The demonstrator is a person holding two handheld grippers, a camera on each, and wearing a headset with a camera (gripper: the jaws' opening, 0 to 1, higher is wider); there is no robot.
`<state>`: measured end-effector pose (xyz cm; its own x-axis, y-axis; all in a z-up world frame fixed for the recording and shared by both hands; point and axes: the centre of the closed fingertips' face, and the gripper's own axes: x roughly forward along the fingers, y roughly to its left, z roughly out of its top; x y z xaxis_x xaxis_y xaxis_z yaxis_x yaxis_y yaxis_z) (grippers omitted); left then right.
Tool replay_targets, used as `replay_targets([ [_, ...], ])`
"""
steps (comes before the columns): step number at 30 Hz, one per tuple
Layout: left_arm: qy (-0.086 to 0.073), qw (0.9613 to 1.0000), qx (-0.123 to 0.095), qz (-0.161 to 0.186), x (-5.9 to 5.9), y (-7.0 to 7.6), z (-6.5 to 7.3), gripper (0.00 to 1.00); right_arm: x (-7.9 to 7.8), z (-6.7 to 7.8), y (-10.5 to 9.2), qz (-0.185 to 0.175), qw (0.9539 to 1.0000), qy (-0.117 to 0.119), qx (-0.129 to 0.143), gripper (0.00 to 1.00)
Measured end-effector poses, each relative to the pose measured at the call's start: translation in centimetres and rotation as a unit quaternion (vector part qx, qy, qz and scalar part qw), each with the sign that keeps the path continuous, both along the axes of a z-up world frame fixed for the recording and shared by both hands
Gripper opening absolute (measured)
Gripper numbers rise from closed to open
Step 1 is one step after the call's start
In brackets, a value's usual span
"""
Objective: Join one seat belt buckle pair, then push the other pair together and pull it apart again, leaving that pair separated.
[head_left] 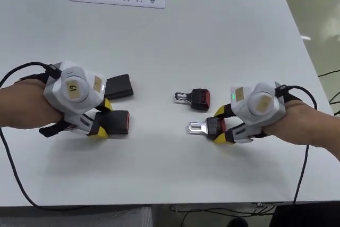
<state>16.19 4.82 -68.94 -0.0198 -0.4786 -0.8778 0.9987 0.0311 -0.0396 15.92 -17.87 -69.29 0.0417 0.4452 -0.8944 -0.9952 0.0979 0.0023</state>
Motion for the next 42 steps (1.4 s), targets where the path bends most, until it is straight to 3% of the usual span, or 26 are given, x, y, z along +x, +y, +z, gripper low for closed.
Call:
replay_targets([
  [15, 0.002, 1.0, 0.009, 0.001, 0.0, 0.0, 0.0, 0.34, 0.1, 0.1, 1.4, -0.001, 1.0, -0.004, 0.002, 0.33],
  [33, 0.002, 1.0, 0.006, 0.006, 0.0, 0.0, -0.1, 0.34, 0.3, 0.1, 6.9, 0.002, 0.9995, -0.006, 0.031, 0.33],
  [42, 0.003, 1.0, 0.005, 0.006, 0.1, 0.0, -0.2, 0.34, 1.0, 0.1, 11.2, 0.016, 0.9986, -0.007, 0.049, 0.33],
])
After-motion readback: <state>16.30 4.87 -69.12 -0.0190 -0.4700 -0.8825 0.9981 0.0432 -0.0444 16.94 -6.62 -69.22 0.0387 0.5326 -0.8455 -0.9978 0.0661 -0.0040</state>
